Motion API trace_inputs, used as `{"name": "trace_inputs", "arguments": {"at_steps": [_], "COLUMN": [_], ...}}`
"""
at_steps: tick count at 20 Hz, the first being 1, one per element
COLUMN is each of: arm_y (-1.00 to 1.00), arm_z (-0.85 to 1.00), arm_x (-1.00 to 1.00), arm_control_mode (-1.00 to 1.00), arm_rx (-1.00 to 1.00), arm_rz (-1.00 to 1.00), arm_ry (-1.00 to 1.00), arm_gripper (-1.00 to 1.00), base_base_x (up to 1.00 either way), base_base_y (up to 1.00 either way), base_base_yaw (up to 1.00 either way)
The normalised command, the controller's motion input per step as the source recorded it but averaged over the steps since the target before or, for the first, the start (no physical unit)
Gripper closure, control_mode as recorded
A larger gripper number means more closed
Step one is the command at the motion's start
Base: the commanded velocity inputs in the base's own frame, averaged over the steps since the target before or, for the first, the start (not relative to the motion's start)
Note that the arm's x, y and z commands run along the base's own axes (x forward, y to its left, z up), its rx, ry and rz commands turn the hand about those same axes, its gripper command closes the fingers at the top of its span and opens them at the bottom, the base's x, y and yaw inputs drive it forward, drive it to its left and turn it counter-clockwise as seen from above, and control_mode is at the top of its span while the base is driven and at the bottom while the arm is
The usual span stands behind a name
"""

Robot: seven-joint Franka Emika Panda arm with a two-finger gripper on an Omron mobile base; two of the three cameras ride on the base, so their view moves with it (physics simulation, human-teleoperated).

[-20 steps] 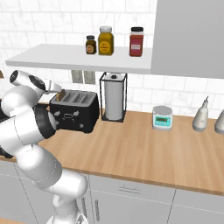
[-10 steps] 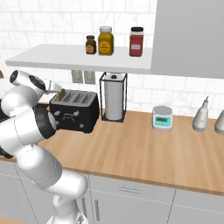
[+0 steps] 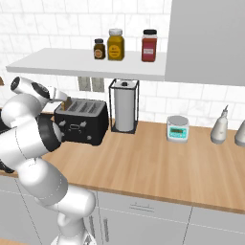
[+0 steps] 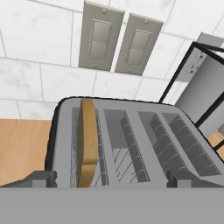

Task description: Start the toaster. Once the lever pops up, take the bread to the plate on the dining counter.

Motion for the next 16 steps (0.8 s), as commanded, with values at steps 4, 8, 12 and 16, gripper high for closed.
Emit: {"name": "trace_inputs", "arguments": {"at_steps": [4,8,12,16], "arm_y": [0.00,0.00,0.00,0.00], "arm_z": [0.00,0.00,0.00,0.00], "arm_x": [0.00,0.00,0.00,0.00], "arm_control_mode": [-1.00,-1.00,-1.00,-1.00], "arm_rx": [0.00,0.00,0.00,0.00], "arm_rz": [0.00,0.00,0.00,0.00], "arm_ry": [0.00,0.00,0.00,0.00], "arm_gripper": [-1.00,-1.00,-1.00,-1.00], "base_base_x": [0.00,0.00,0.00,0.00], "base_base_y": [0.00,0.00,0.00,0.00], "base_base_yaw": [0.00,0.00,0.00,0.00]}}
